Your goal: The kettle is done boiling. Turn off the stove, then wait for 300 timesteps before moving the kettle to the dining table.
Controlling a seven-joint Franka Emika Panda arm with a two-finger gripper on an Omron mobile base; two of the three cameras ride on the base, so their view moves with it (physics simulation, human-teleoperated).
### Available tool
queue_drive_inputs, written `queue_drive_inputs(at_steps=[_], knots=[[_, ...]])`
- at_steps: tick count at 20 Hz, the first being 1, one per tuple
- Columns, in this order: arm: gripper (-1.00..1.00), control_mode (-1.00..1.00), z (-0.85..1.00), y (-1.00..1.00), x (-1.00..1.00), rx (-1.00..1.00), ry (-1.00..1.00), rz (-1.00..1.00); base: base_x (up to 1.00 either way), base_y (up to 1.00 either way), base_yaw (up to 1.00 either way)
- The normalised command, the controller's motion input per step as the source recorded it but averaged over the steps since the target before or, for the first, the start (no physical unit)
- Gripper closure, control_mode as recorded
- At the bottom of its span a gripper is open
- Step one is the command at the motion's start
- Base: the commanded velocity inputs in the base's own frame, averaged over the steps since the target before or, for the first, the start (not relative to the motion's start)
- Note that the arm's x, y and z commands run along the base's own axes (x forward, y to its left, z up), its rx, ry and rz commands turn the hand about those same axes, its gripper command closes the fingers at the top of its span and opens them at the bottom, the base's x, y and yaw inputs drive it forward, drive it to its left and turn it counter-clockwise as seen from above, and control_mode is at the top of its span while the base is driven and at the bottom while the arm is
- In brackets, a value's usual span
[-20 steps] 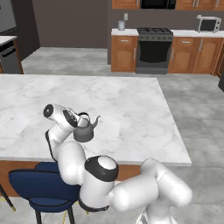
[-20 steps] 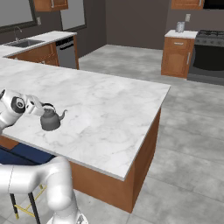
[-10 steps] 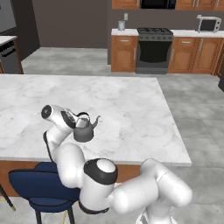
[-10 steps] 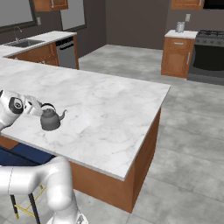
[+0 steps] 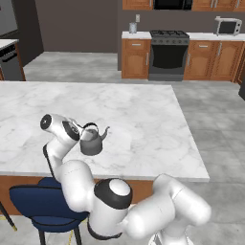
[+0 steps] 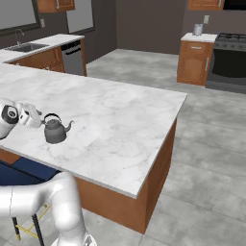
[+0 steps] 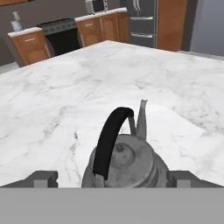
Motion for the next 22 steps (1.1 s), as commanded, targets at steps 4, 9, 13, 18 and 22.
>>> queue_drive_inputs(at_steps=[4,9,13,18,22], knots=[[-1.00,-1.00,0.14,0.00,-0.46,0.00,-0.05,-0.05,0.00,0.00,0.00],[-1.00,-1.00,0.12,-0.02,-0.53,0.00,-0.08,-0.05,0.00,0.00,0.00],[-1.00,-1.00,0.28,0.00,-0.60,0.00,-0.12,-0.06,0.00,0.00,0.00],[-1.00,-1.00,0.42,0.00,-0.69,0.00,-0.12,-0.07,0.00,0.00,0.00],[-1.00,-1.00,0.48,0.00,-0.70,0.00,-0.10,-0.04,0.00,0.00,0.00]])
